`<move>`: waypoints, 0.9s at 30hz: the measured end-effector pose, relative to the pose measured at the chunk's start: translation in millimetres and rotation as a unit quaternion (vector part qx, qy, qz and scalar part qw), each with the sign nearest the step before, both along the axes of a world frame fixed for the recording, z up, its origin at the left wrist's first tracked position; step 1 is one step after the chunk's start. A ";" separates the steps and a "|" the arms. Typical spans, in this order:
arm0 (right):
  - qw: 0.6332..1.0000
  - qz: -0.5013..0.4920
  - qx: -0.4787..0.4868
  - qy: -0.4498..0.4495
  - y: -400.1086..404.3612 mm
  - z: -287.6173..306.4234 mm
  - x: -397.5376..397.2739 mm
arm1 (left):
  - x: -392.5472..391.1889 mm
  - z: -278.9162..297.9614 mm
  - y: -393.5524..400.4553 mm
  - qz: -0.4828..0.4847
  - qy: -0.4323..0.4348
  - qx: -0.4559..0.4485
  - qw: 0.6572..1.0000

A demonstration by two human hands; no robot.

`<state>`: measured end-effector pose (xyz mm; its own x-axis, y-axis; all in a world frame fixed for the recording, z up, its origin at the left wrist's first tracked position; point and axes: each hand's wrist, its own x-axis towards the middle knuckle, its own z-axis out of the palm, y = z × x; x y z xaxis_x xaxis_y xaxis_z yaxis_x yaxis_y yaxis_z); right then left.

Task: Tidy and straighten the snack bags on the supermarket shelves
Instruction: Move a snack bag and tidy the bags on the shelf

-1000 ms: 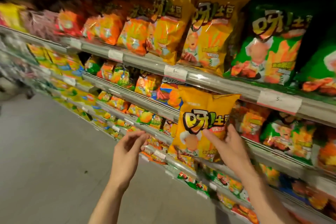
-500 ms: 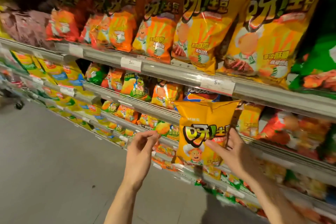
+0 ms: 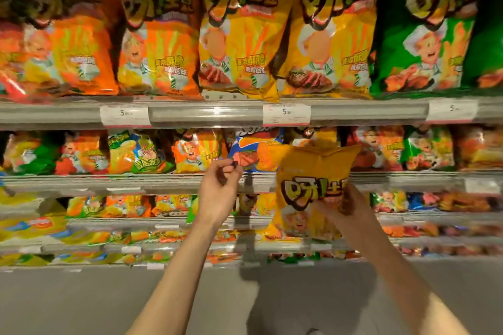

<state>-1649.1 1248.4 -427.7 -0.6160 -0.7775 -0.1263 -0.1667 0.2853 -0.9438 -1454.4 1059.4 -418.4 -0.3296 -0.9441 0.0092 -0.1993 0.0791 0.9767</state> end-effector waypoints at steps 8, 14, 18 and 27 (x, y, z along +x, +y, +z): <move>0.997 -0.069 0.022 0.002 9.2 -2.7 -16.1 | -44.0 -1.3 -43.7 0.000 -0.137 -0.122 0.983; 0.996 -0.088 0.028 -0.003 4.3 -0.2 -25.0 | -62.7 0.2 -50.2 0.003 -0.187 -0.078 0.979; 0.995 -0.097 0.030 -0.007 -1.5 -0.2 -27.8 | -70.0 5.4 -47.9 0.009 -0.166 -0.072 0.983; 0.995 -0.093 0.030 0.013 -9.2 -0.9 -39.7 | -44.0 -4.7 -62.5 0.028 -0.080 -0.099 0.992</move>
<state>-1688.8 1239.2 -428.6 -0.7528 -0.6408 -0.1504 -0.1301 0.3688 -0.9204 -1498.4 996.9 -423.1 -0.2892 -0.9458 0.1476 -0.3593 0.2502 0.8991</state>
